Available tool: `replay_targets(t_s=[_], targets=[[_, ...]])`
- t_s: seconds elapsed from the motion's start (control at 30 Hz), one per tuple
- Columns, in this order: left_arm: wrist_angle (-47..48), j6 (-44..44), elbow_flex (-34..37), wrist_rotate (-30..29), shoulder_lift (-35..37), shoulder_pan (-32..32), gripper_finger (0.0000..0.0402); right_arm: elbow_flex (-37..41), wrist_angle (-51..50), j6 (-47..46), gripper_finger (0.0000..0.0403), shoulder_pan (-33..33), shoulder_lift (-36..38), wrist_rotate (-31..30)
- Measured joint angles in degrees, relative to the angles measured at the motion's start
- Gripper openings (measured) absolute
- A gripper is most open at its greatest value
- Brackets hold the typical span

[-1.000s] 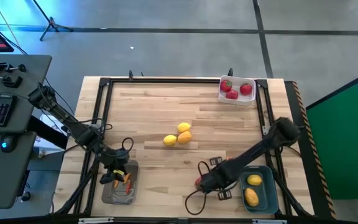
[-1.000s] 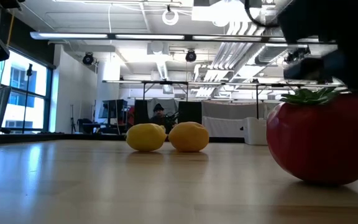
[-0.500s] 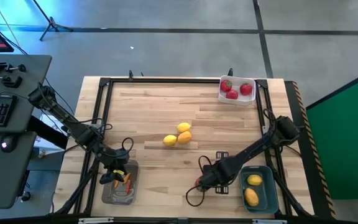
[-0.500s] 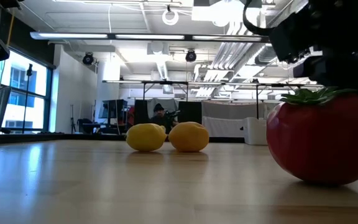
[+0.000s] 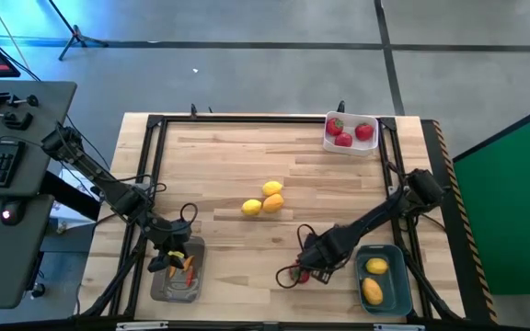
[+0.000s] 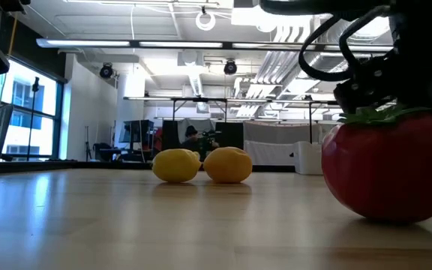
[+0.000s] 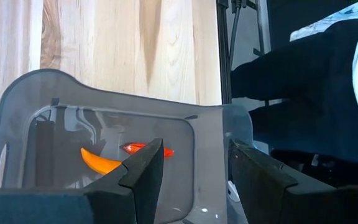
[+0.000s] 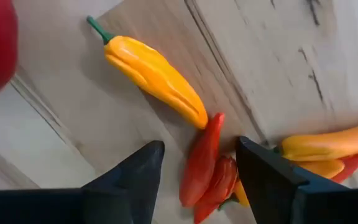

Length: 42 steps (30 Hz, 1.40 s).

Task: Sort produce into baskets
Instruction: Put the orange chili pepper into the black bin

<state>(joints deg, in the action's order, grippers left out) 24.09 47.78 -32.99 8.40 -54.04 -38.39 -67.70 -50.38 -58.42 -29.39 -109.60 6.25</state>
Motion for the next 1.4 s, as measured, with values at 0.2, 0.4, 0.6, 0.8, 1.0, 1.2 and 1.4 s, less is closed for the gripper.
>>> replay_targets(t_s=[0.2,0.4,0.6,0.8,1.0,1.2,1.4], targets=[[0.0,-0.2,0.0,0.0,0.0,0.0,0.017,0.1,0.8,-2.6,0.0108,-0.1,0.6,-1.2],[0.2,-0.8,0.0,3.3,2.5,1.9,0.017,-0.4,1.6,-2.9,0.0013,0.2,4.2,-6.6],[0.0,-2.5,-2.8,3.2,7.2,5.8,0.017,-0.4,4.9,-7.3,0.0004,0.1,12.4,-14.1],[-0.6,-7.3,-7.2,1.2,9.6,12.6,0.017,-0.5,21.3,-3.9,0.0002,0.5,20.1,-32.9],[-7.6,-13.2,-8.8,-4.5,9.1,18.8,0.017,-0.5,47.1,13.9,0.0001,4.4,21.1,-42.3],[-18.8,-14.3,-8.8,-4.6,5.9,22.7,0.017,-0.5,68.3,26.9,0.0001,9.0,19.8,-40.2],[-30.3,-15.3,-8.8,-5.3,1.1,25.7,0.017,-0.5,75.1,32.1,0.0,11.4,19.8,-35.6]])
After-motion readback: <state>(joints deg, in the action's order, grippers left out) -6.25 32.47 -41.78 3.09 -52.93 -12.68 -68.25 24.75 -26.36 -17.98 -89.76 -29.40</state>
